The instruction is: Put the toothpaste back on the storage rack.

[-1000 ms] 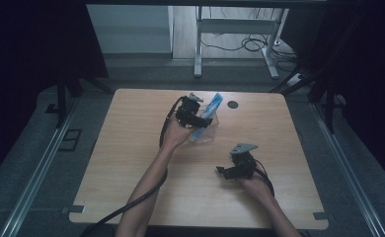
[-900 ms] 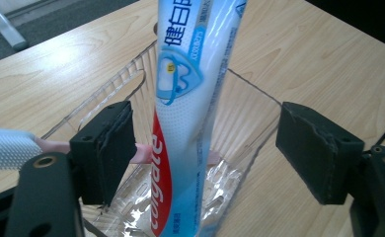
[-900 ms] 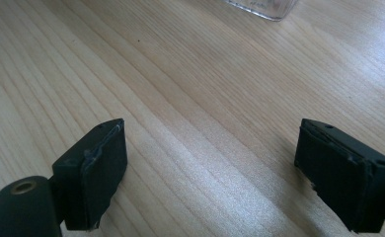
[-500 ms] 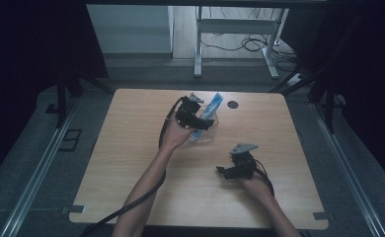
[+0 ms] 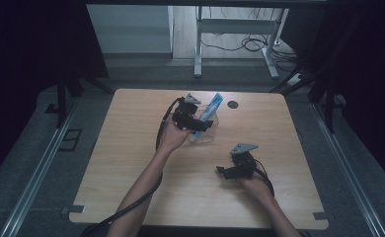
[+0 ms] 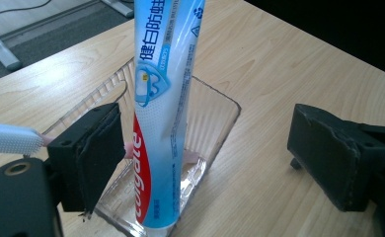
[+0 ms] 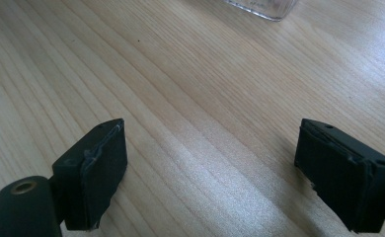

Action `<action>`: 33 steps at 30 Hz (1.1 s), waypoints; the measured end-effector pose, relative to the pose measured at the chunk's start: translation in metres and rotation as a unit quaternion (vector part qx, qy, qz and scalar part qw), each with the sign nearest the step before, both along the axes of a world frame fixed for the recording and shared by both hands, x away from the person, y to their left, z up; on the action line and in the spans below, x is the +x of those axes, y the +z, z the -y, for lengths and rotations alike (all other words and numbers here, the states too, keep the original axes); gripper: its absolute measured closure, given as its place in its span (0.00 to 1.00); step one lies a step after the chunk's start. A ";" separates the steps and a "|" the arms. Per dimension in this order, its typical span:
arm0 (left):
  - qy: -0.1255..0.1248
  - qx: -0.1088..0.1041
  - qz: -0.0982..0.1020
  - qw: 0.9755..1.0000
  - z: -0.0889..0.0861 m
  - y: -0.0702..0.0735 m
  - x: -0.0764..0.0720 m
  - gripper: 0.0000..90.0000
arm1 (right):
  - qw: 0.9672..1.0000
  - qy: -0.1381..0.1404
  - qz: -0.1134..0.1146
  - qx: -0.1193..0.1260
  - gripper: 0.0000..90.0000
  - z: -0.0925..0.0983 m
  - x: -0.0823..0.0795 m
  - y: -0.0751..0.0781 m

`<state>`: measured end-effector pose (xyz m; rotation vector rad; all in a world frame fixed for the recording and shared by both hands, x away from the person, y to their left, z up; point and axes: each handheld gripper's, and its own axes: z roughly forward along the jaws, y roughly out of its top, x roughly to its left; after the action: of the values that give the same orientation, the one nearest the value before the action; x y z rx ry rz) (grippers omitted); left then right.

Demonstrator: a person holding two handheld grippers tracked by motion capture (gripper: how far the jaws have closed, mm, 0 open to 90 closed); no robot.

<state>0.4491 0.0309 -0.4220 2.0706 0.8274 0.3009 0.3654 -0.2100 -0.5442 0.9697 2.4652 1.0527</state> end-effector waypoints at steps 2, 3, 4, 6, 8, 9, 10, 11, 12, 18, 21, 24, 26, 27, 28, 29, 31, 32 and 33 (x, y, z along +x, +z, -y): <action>-0.001 0.001 0.002 1.000 -0.001 0.001 -0.003 0.16 | 1.000 0.000 0.000 0.000 0.14 0.000 0.000 0.000; -0.001 0.002 0.004 1.000 -0.002 0.001 -0.004 0.16 | 1.000 0.000 0.000 0.000 0.14 0.000 0.000 0.000; -0.002 0.002 0.005 1.000 -0.002 0.001 -0.005 0.16 | 1.000 0.000 0.000 0.000 0.14 0.000 0.000 0.000; -0.004 0.004 0.009 1.000 -0.003 0.001 -0.008 0.15 | 1.000 0.000 0.000 0.000 0.14 0.000 0.000 0.000; -0.005 0.005 0.012 1.000 -0.004 0.002 -0.010 0.15 | 1.000 0.000 0.000 0.000 0.14 0.000 0.000 0.000; -0.005 0.004 0.012 1.000 -0.004 0.002 -0.012 0.15 | 1.000 0.000 0.000 0.000 0.14 0.000 0.000 0.000; -0.006 0.004 0.012 1.000 -0.004 0.002 -0.013 0.15 | 1.000 0.000 0.000 0.000 0.14 0.000 0.000 0.000; -0.009 0.005 0.015 1.000 -0.005 0.002 -0.014 0.15 | 1.000 0.000 0.000 0.000 0.14 0.000 0.000 0.000; -0.011 0.005 0.016 1.000 -0.005 0.002 -0.015 0.15 | 1.000 0.000 0.000 0.000 0.14 0.000 0.000 0.000; -0.018 0.004 0.019 1.000 -0.008 0.003 -0.022 0.15 | 1.000 0.000 0.000 0.000 0.14 0.000 0.000 0.000; -0.022 0.008 0.026 0.999 -0.010 0.004 -0.026 0.15 | 1.000 0.000 0.000 0.000 0.14 0.000 0.000 0.000; -0.028 0.012 0.026 0.999 -0.012 0.004 -0.029 0.15 | 1.000 0.001 0.000 0.000 0.14 0.000 0.000 0.000; -0.031 0.014 0.026 0.999 -0.012 0.003 -0.031 0.15 | 1.000 0.000 0.000 0.000 0.14 0.000 0.000 0.000; -0.031 0.012 0.024 0.999 -0.013 0.003 -0.032 0.15 | 1.000 0.000 0.000 0.000 0.14 0.000 0.000 0.000; -0.032 0.011 0.024 0.999 -0.014 0.003 -0.034 0.15 | 1.000 0.001 0.000 0.000 0.14 0.000 0.000 0.000; -0.033 0.012 0.026 0.999 -0.014 0.003 -0.034 0.15 | 1.000 0.000 0.000 0.000 0.14 0.000 0.000 0.000; -0.033 0.015 0.027 0.999 -0.016 0.003 -0.037 0.15 | 1.000 -0.001 0.000 0.001 0.14 0.000 0.000 0.000; -0.032 0.017 0.026 0.999 -0.016 0.003 -0.038 0.15 | 1.000 -0.001 0.000 0.001 0.14 0.000 0.000 0.000; -0.030 0.018 0.026 0.999 -0.017 0.003 -0.039 0.15 | 1.000 -0.001 0.000 0.000 0.14 0.000 0.000 0.000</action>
<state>0.4099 0.0475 -0.4187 2.1085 0.7309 0.3378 0.3654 -0.2099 -0.5442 0.9716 2.4637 1.0533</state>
